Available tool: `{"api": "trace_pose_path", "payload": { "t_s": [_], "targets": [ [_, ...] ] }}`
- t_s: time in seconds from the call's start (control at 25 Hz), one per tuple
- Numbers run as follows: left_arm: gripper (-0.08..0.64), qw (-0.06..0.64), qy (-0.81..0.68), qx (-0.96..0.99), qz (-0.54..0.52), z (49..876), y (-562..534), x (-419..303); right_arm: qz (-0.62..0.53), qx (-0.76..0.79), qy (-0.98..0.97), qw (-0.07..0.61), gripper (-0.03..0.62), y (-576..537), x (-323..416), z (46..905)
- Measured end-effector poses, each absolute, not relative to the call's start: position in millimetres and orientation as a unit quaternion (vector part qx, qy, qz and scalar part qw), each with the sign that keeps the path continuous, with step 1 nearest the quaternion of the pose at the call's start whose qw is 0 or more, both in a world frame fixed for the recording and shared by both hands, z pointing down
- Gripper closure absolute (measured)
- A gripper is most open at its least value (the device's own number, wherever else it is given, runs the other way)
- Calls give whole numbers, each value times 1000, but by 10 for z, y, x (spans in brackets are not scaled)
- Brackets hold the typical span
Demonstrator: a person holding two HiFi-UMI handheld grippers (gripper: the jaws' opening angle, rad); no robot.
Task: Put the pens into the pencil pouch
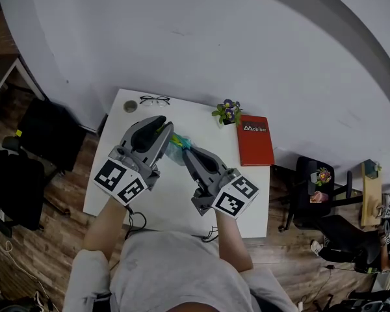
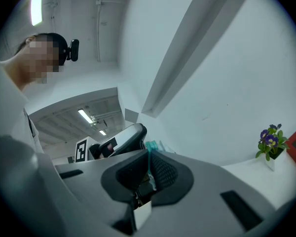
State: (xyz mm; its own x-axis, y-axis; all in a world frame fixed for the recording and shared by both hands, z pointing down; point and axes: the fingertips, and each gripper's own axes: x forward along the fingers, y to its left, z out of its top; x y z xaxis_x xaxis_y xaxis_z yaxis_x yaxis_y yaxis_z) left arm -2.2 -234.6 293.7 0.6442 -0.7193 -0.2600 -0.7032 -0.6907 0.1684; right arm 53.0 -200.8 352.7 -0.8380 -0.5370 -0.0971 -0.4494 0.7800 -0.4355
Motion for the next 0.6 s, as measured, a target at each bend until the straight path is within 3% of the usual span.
{"api": "trace_pose_path", "payload": {
  "t_s": [0.24, 0.6],
  "targets": [
    [468, 6, -418, 899, -130, 2919, -2367, -128, -195, -280, 935, 103, 557, -2059, 514, 3533],
    [509, -8, -468, 878, -103, 2923, -2396, -379, -129, -389, 911, 54, 557, -2206, 709, 3512]
  ]
}}
